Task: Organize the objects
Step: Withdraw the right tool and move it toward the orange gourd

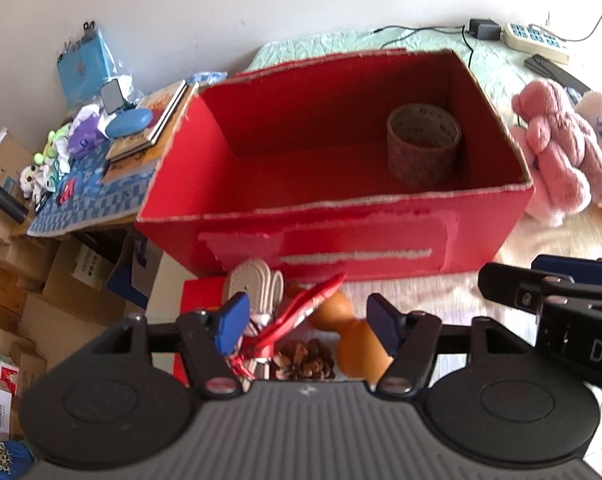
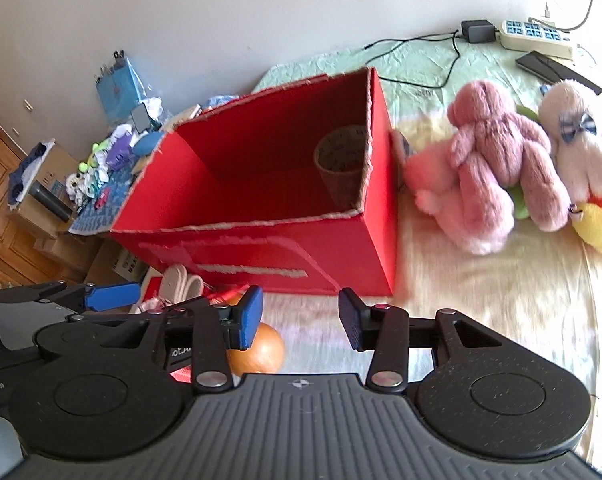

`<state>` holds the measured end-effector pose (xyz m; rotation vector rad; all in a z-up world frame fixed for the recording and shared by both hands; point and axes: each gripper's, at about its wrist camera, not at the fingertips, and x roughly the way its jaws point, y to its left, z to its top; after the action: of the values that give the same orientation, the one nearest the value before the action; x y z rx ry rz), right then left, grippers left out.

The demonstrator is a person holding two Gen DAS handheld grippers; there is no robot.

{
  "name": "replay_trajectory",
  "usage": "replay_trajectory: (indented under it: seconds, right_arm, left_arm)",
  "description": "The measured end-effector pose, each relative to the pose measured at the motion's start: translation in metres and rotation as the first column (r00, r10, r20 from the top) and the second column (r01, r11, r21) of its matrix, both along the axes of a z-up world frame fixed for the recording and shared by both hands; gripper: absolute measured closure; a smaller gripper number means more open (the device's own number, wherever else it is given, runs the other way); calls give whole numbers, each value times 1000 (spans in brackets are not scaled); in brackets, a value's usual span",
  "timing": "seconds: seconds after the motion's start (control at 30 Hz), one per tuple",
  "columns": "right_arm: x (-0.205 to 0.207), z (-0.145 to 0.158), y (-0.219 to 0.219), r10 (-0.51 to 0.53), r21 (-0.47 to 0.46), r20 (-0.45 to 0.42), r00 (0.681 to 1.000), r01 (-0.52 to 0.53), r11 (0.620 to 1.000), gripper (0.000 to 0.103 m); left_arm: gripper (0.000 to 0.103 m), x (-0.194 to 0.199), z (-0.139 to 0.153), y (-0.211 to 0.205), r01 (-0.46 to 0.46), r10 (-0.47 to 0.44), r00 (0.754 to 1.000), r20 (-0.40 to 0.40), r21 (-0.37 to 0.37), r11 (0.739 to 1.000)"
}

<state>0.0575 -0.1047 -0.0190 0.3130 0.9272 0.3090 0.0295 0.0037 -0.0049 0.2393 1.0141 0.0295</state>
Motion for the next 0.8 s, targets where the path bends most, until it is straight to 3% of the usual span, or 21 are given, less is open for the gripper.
replay_trajectory:
  seconds: [0.3, 0.4, 0.57, 0.8]
  right_arm:
    - [2, -23, -10, -18, 57, -98, 995, 24, 998, 55]
    - [2, -29, -13, -28, 71, -118, 993, 36, 997, 53]
    - [3, -38, -17, -45, 102, -165, 985, 63, 993, 49]
    - [3, -49, -20, -26, 157, -208, 978, 60, 986, 49]
  left_arm:
    - [25, -4, -19, -6, 18, -18, 999, -45, 13, 1000]
    - [16, -2, -26, -7, 22, -22, 998, -62, 8, 1000]
    - [16, -1, -36, -7, 39, -38, 995, -95, 2, 999]
    - [11, -11, -44, 4, 88, -99, 990, -101, -109, 990]
